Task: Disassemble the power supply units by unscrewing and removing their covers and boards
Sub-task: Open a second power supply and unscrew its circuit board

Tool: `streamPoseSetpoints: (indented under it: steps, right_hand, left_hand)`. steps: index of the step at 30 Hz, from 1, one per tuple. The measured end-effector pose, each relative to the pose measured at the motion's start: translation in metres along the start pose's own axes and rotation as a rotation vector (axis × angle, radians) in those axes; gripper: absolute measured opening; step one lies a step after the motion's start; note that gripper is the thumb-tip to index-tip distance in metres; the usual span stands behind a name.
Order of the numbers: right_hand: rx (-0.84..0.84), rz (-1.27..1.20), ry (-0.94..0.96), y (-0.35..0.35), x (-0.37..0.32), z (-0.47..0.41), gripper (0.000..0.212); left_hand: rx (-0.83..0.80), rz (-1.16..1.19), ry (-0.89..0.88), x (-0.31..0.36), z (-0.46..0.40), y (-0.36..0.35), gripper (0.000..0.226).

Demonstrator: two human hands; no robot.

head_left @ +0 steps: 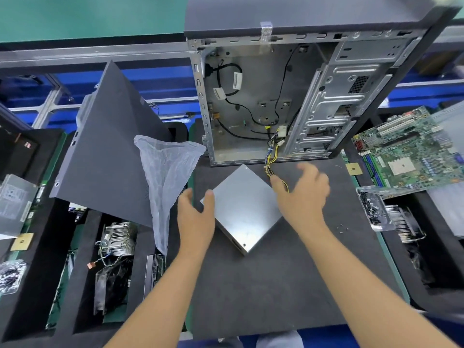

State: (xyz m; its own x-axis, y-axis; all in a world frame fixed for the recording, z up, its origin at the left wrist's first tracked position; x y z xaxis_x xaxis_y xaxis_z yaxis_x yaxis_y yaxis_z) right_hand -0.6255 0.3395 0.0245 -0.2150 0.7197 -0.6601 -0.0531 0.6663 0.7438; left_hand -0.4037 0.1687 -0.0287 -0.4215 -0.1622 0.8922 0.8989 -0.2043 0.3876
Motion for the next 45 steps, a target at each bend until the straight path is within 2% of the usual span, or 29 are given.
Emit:
streamPoseSetpoints:
  steps: [1,3,4,5,7,10,13,17,22,26,31,41,45]
  right_hand:
    - [-0.018,-0.063,-0.205,0.001,0.026,0.017,0.073]
    - [-0.267,-0.222,-0.557,-0.021,0.062,0.065,0.070]
    - [-0.401,-0.329,-0.639,-0.035,0.065,0.087,0.061]
    - [-0.458,-0.425,-0.653,-0.045,0.064,0.099,0.051]
    - [-0.430,-0.530,-0.618,-0.055,0.063,0.100,0.042]
    - [-0.399,-0.590,-0.599,-0.054,0.062,0.086,0.054]
    - [-0.412,-0.513,-0.549,-0.048,0.068,0.079,0.059]
    - [-0.396,-0.376,-0.620,-0.051,0.080,0.078,0.061]
    - [-0.409,-0.342,-0.600,-0.052,0.080,0.069,0.061]
    - [-0.402,-0.308,-0.563,-0.052,0.081,0.064,0.070]
    - [-0.451,-0.312,-0.555,-0.055,0.078,0.060,0.070]
    - [-0.494,-0.338,-0.572,-0.057,0.075,0.058,0.058]
    - [-0.520,-0.319,-0.558,-0.058,0.074,0.060,0.070]
  left_hand:
    - [-0.085,-0.039,-0.015,0.004,-0.009,-0.008,0.065]
    - [-0.256,-0.172,-0.023,0.006,-0.017,-0.027,0.054]
    - [-0.304,-0.249,-0.030,0.004,-0.019,-0.034,0.044]
    - [-0.315,-0.301,-0.041,0.003,-0.020,-0.037,0.040]
    - [-0.312,-0.317,-0.027,-0.001,-0.024,-0.035,0.050]
    - [-0.373,-0.324,0.036,-0.012,-0.021,-0.029,0.062]
    - [-0.403,-0.294,0.084,-0.020,-0.007,-0.034,0.057]
    - [-0.419,-0.262,0.112,-0.022,0.004,-0.045,0.059]
    - [-0.425,-0.264,0.167,-0.018,0.001,-0.050,0.054]
    - [-0.409,-0.272,0.162,-0.017,-0.003,-0.051,0.060]
    - [-0.398,-0.273,0.165,-0.017,-0.005,-0.051,0.062]
    - [-0.437,-0.260,0.168,-0.019,0.000,-0.054,0.075]
    - [-0.460,-0.290,0.153,-0.017,0.001,-0.053,0.086]
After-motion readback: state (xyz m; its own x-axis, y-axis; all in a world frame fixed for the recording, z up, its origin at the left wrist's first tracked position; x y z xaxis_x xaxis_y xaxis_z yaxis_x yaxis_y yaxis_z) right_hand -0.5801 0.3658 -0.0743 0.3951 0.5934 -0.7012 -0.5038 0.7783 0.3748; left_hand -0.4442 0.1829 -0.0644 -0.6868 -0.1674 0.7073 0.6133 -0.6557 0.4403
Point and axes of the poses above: each hand's wrist, its own z-axis away from the middle knuckle, its own y-axis out of the back of the hand, x = y × z, the point moved 9 cm from there along -z, towards the middle knuckle, and after that the axes turned 11 degrees about x, right-handed, at the moved point
